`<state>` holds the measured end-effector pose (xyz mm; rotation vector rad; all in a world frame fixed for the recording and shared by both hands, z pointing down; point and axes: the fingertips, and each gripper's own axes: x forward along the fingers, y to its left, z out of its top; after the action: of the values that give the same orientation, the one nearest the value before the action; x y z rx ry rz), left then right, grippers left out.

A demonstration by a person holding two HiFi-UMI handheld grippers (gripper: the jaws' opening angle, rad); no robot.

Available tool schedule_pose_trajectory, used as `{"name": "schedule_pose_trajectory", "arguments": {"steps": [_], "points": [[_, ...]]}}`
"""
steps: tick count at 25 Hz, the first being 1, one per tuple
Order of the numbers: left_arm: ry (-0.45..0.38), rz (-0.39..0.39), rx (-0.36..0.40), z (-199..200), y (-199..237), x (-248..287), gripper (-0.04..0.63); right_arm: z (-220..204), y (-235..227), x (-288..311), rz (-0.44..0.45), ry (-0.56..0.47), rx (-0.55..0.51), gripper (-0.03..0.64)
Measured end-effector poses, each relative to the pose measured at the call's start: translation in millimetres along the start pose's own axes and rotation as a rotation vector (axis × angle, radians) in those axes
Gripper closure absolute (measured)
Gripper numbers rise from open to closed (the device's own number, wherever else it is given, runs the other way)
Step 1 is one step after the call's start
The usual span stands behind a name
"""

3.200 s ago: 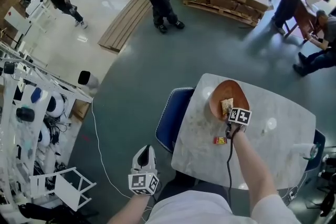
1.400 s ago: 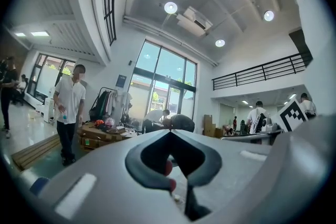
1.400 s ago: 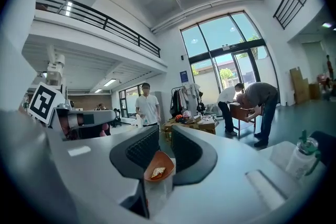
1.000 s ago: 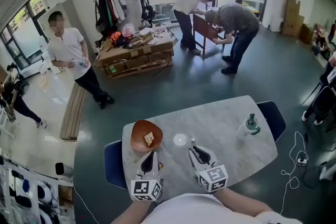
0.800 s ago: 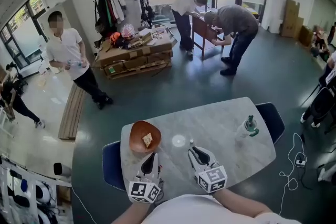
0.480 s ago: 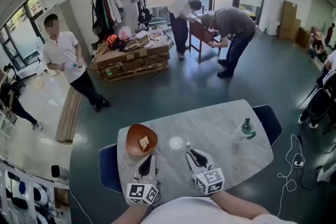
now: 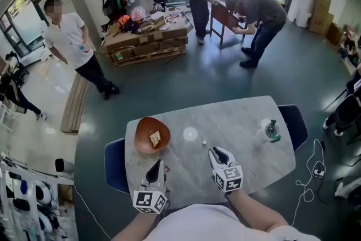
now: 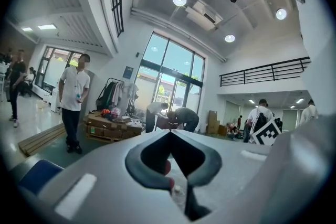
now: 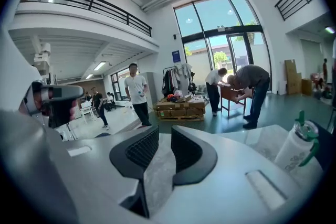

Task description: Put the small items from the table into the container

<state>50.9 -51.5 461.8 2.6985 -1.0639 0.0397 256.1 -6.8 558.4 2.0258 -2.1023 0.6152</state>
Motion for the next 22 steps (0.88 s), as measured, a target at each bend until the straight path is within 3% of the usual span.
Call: {"name": "schedule_pose_trajectory", "arguments": {"steps": [5,14,22], "points": [[0.072,0.096,-0.013,-28,41,2,0.591,-46,-38,64,0.001,0.129,0.051,0.48],[0.24,0.303,-0.088,-89,78,-40,0.591,-178,-83,167,-0.002,0.432,0.032,0.409],[0.322,0.406,-0.134,-119,97,-70,0.591,-229,-101,220,-0.03,0.549,-0.052,0.377]]}}
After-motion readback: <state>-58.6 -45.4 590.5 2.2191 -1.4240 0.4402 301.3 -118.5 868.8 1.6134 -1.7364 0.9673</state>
